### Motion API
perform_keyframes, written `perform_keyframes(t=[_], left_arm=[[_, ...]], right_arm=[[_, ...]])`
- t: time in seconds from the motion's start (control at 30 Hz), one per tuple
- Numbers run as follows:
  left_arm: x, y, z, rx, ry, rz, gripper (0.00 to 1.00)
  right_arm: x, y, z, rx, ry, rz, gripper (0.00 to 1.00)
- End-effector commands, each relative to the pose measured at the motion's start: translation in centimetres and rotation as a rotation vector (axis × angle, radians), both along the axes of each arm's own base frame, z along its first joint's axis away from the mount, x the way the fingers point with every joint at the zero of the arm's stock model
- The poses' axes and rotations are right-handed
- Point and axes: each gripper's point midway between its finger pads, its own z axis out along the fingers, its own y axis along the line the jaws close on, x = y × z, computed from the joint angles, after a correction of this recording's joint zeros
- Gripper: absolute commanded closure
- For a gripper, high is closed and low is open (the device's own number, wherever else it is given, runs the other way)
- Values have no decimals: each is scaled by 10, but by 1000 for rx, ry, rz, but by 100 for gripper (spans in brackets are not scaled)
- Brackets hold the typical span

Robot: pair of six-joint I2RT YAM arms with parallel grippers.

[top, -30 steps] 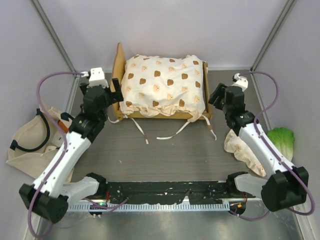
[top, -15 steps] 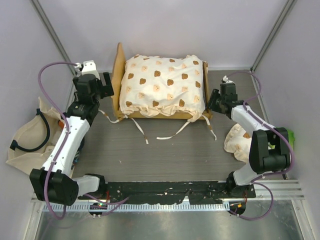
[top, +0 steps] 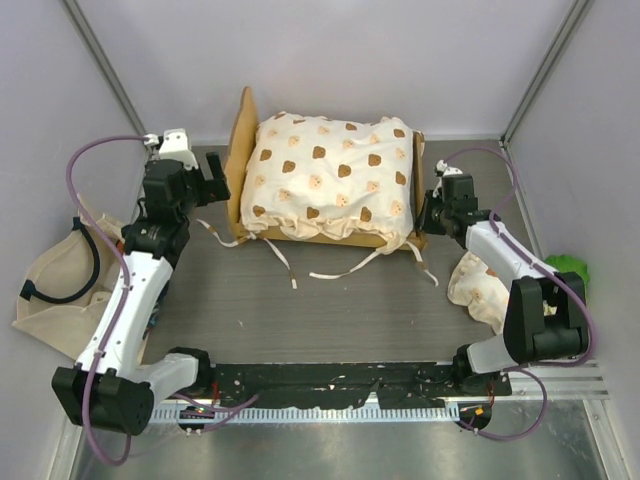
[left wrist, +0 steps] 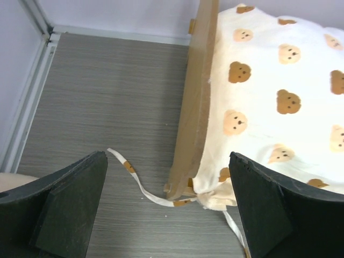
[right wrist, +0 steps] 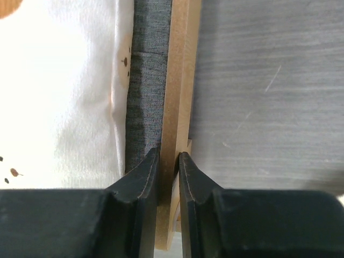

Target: Set up the pet bed

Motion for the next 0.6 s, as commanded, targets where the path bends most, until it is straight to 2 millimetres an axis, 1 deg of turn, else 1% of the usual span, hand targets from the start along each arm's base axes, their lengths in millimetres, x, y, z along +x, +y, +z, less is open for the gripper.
perform_keyframes(t=[0.0, 0.07, 0.1, 0.13, 0.17, 0.2, 0.27, 0.3, 0.33, 0.4, 0.47, 0.53, 0.57], left_arm=[[-17, -14, 45, -42, -111, -91, 0], [-22, -18, 53, -38, -124, -123, 0], [-26, -19, 62, -37, -142, -135, 0], [-28, -20, 63, -34, -133, -146, 0], [-30, -23, 65, -31, -131, -167, 1], [-32, -25, 72, -30, -140, -180, 0], [-35, -25, 72, -28, -129, -182, 0], [-37, -33, 74, -42, -133, -231, 0], [-40, -35, 77, -45, -140, -243, 0], [-44, -40, 77, -48, -132, -275, 0], [-49, -41, 81, -51, -136, -288, 0], [-55, -47, 82, -59, -137, -325, 0], [-57, -48, 83, -65, -141, -330, 0]], right_arm=[[-39, 16, 9, -11, 10, 163, 99], [-46, 26, 15, -8, -13, 229, 99], [-51, 34, 16, -15, -10, 275, 99], [-60, 34, 12, -33, 21, 294, 99], [-63, 32, 11, -66, 28, 306, 99], [-67, 34, 11, -75, 36, 323, 99], [-70, 38, 8, -76, 43, 344, 99], [-71, 39, 6, -72, 46, 351, 99], [-73, 39, 3, -78, 60, 353, 99], [-70, 27, 0, -154, 60, 345, 99], [-66, 21, 2, -186, 47, 335, 99], [-55, 3, 10, -247, 27, 223, 88], [-54, -2, 13, -265, 39, 194, 81]])
